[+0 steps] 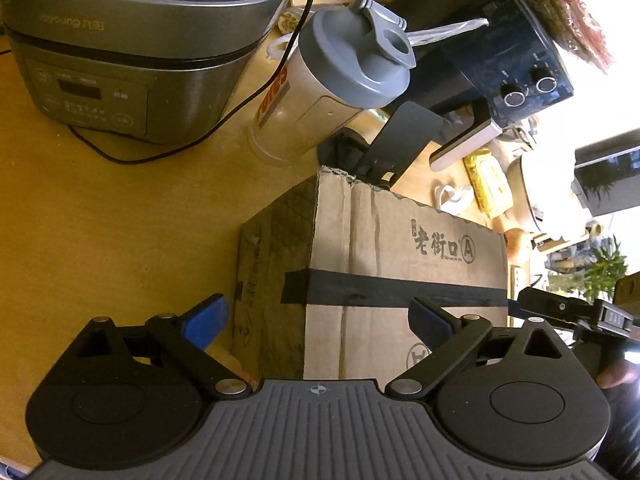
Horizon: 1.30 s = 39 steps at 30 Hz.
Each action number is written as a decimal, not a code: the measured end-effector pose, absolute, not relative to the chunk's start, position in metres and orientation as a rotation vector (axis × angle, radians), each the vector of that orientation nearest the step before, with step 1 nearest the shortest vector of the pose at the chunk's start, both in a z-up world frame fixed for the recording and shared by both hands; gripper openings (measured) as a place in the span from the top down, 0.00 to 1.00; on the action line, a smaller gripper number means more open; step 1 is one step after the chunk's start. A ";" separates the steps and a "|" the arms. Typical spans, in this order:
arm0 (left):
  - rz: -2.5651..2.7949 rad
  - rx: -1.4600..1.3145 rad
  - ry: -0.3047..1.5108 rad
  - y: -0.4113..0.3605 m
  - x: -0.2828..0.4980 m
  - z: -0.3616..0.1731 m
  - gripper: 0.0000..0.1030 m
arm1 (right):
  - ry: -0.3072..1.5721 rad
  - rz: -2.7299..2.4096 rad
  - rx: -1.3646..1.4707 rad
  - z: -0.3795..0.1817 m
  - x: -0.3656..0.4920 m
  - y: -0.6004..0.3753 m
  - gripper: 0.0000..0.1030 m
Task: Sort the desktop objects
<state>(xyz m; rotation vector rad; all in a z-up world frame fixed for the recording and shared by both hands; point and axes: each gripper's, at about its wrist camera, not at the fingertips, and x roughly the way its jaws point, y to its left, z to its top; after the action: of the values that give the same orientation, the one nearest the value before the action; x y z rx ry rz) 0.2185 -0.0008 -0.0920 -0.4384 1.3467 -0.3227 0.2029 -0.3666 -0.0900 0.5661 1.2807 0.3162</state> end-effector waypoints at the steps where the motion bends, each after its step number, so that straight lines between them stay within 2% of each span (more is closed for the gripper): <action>1: -0.321 -0.436 1.346 -0.001 0.218 -0.091 0.04 | 1.278 0.315 0.565 -0.089 0.201 -0.367 0.00; 16: -0.319 -0.408 1.270 -0.007 0.184 -0.065 0.04 | 1.253 0.333 0.563 -0.076 0.169 -0.365 0.00; 39: -0.202 -0.275 1.145 -0.033 0.093 -0.027 0.04 | 1.174 0.283 0.374 -0.043 0.085 -0.351 0.00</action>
<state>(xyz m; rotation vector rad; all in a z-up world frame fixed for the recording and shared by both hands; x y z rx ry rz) 0.0932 -0.0332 -0.0269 -0.2749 1.1448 -0.2022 0.0846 -0.3508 -0.0428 0.3735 1.1744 0.2835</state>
